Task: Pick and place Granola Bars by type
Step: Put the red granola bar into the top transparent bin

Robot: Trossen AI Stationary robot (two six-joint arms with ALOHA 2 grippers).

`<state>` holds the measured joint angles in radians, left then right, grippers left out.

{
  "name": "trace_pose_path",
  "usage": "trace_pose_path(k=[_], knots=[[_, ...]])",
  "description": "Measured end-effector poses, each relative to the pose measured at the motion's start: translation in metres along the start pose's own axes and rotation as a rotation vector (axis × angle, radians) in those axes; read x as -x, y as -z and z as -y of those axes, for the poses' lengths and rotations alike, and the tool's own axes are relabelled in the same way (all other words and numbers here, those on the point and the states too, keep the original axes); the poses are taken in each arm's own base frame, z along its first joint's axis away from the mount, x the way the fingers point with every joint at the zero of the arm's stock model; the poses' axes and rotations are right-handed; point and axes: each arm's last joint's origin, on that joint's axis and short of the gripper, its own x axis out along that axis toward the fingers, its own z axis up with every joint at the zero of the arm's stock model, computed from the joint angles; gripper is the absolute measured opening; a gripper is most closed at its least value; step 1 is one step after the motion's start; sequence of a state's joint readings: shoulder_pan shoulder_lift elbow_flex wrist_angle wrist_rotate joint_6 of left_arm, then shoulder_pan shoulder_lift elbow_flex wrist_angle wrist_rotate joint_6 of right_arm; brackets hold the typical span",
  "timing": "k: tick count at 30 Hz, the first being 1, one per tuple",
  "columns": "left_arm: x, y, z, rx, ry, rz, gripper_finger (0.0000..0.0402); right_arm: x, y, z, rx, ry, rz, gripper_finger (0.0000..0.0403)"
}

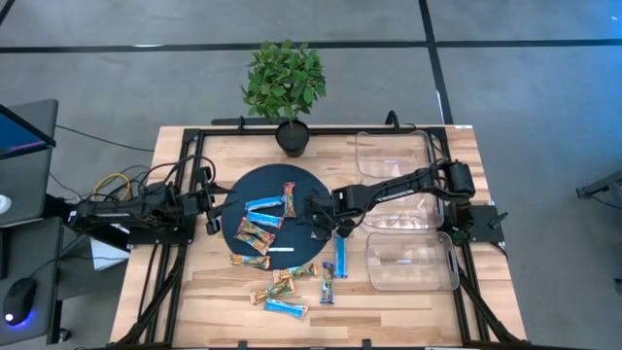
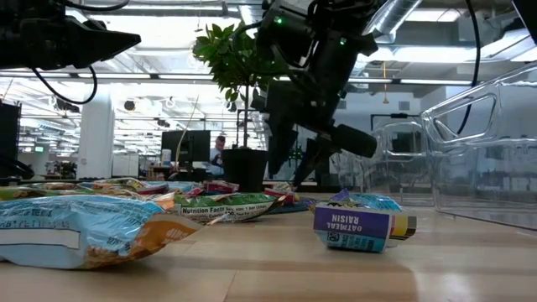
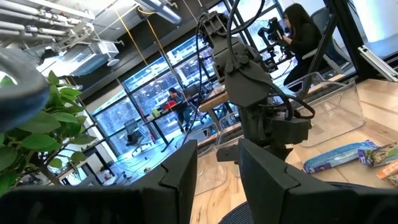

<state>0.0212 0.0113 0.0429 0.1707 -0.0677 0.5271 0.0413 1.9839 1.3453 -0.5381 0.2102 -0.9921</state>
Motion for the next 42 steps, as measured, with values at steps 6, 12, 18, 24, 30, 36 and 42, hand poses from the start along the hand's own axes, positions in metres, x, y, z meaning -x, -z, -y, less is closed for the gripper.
trace_pose_path(k=[6,12,18,24,30,36,42], knots=[[0.0,0.0,0.0,0.0,0.0,0.0,0.0112,0.0,0.002,0.0,-0.051,-0.009,-0.006,0.0137],[0.0,0.0,0.0,0.0,0.0,0.0,0.0112,0.006,-0.003,0.009,-0.058,0.038,-0.007,0.0136],[0.0,0.0,0.0,-0.001,0.0,0.0,0.0112,0.023,-0.013,0.031,-0.108,0.084,0.084,0.0137],[0.0,0.0,0.0,-0.001,0.0,0.0,0.0112,0.027,-0.017,0.033,-0.096,0.051,0.182,0.0133],[0.0,0.0,0.0,0.0,-0.003,0.005,0.0112,0.025,-0.008,0.045,-0.13,0.063,0.246,0.0132],[0.0,-0.001,0.0,-0.007,-0.004,0.006,0.0112,0.033,-0.007,0.056,-0.153,0.046,0.301,0.0132],[0.0,-0.001,-0.001,-0.008,-0.006,0.01,0.0112,0.005,-0.018,0.053,-0.152,-0.135,0.211,0.0132]])
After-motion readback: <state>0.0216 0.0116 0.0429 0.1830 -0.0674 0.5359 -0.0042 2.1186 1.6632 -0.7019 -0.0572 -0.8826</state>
